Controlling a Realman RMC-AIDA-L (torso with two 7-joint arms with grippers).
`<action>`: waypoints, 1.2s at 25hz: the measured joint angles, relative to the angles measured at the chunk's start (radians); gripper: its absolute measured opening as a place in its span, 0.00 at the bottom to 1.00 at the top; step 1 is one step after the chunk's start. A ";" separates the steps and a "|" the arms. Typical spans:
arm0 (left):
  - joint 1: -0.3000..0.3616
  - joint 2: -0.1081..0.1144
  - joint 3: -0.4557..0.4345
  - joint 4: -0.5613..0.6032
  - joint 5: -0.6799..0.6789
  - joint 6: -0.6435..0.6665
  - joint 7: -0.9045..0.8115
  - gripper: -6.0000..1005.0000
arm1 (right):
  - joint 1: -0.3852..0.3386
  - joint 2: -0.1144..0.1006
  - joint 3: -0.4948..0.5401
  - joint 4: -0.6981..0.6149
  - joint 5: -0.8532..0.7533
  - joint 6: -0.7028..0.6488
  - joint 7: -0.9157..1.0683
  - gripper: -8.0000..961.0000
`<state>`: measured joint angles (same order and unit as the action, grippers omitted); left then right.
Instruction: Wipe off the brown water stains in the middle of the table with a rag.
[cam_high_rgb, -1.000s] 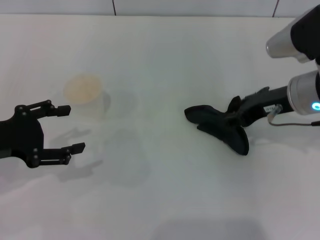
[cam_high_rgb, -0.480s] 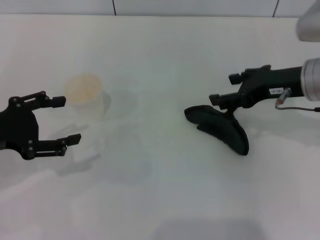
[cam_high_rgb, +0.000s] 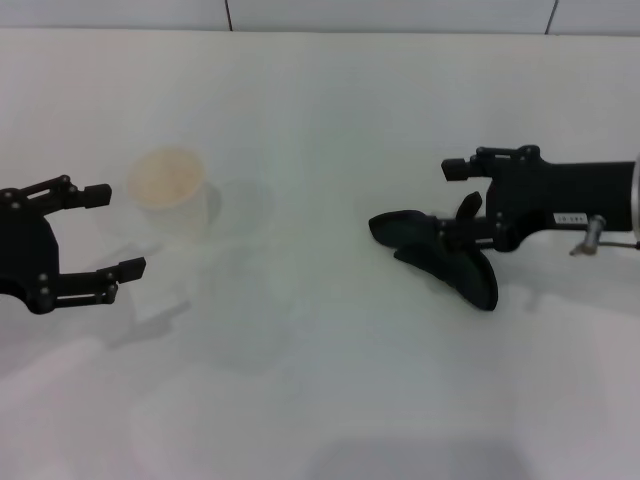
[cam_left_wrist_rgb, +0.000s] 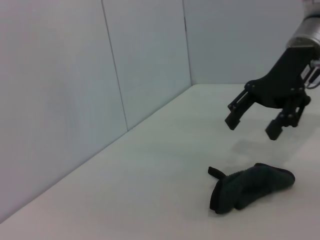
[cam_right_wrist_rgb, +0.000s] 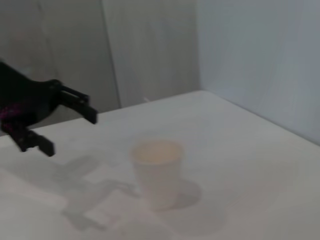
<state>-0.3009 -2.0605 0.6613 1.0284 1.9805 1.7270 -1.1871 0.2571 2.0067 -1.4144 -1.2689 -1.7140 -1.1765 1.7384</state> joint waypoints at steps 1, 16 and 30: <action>0.001 -0.001 0.000 0.000 0.000 0.000 0.000 0.87 | -0.003 0.000 0.006 0.009 0.010 -0.013 -0.020 0.84; 0.042 -0.018 0.004 -0.002 -0.037 0.056 -0.015 0.87 | 0.005 -0.003 0.051 0.031 -0.076 -0.072 -0.067 0.83; 0.048 -0.016 0.009 0.000 -0.031 0.064 -0.022 0.87 | 0.003 -0.003 0.063 0.027 -0.076 -0.122 -0.063 0.83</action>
<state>-0.2528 -2.0763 0.6705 1.0285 1.9495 1.7914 -1.2093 0.2602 2.0034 -1.3513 -1.2423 -1.7899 -1.2984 1.6758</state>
